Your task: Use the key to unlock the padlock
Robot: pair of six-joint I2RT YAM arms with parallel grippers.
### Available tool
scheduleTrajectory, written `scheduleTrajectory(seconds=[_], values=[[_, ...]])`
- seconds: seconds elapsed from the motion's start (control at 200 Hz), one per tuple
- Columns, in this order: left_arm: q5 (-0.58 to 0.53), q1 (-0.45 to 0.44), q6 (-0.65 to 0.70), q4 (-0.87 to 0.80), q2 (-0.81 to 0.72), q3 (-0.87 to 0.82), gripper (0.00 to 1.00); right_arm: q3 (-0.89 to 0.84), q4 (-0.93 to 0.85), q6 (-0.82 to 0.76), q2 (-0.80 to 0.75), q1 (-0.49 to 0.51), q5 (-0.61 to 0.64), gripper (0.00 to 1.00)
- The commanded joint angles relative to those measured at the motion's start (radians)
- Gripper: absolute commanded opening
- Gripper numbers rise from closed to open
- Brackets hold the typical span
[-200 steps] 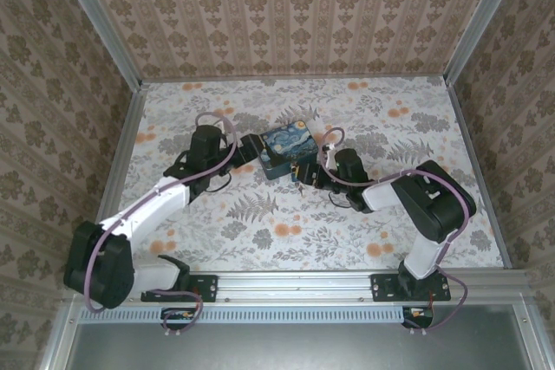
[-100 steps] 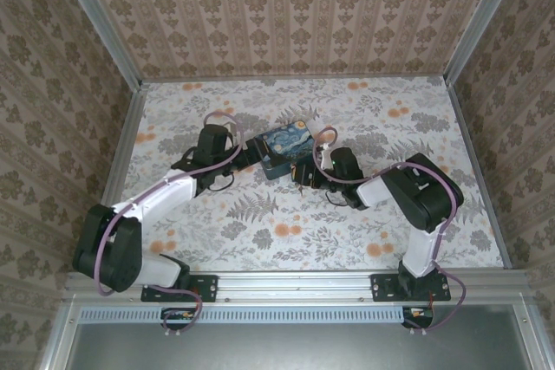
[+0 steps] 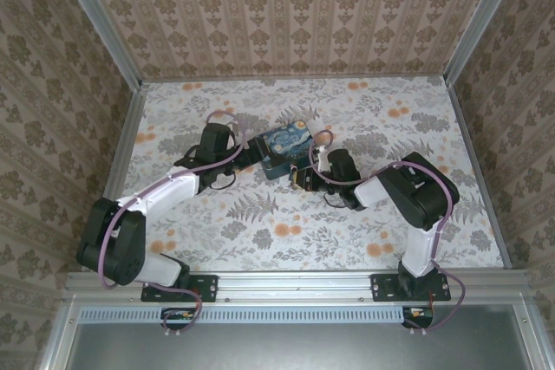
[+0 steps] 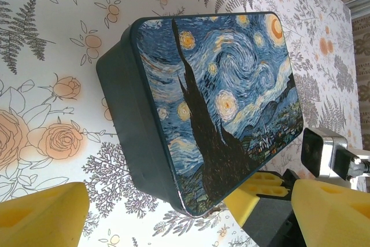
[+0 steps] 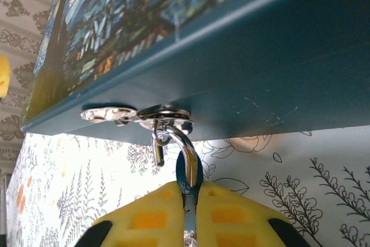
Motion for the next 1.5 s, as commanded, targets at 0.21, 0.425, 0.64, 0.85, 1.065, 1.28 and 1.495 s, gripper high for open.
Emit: scheduleTrajectory(seconds=[0.21,0.425,0.64,0.85,1.065,1.28,1.495], values=[[-0.019,0.002,0.069,-0.078,0.009,0.071,0.92,-0.016,0.011,0.008,-0.027,0.002,0.024,0.00],[-0.145,-0.055,0.211,-0.257,0.056,0.195,0.92,-0.038,0.070,0.091,-0.044,0.001,0.024,0.00],[-0.267,-0.107,0.300,-0.391,0.150,0.305,0.92,-0.067,0.148,0.193,-0.042,0.001,0.042,0.00],[-0.413,-0.166,0.368,-0.489,0.255,0.407,0.92,-0.090,0.186,0.279,-0.044,0.001,0.075,0.00],[-0.526,-0.222,0.405,-0.544,0.323,0.468,0.92,-0.107,0.190,0.337,-0.042,0.003,0.108,0.00],[-0.554,-0.241,0.407,-0.558,0.366,0.478,0.92,-0.124,0.210,0.407,-0.033,0.002,0.139,0.00],[-0.607,-0.263,0.425,-0.586,0.409,0.500,0.92,-0.142,0.226,0.482,-0.023,0.002,0.171,0.00]])
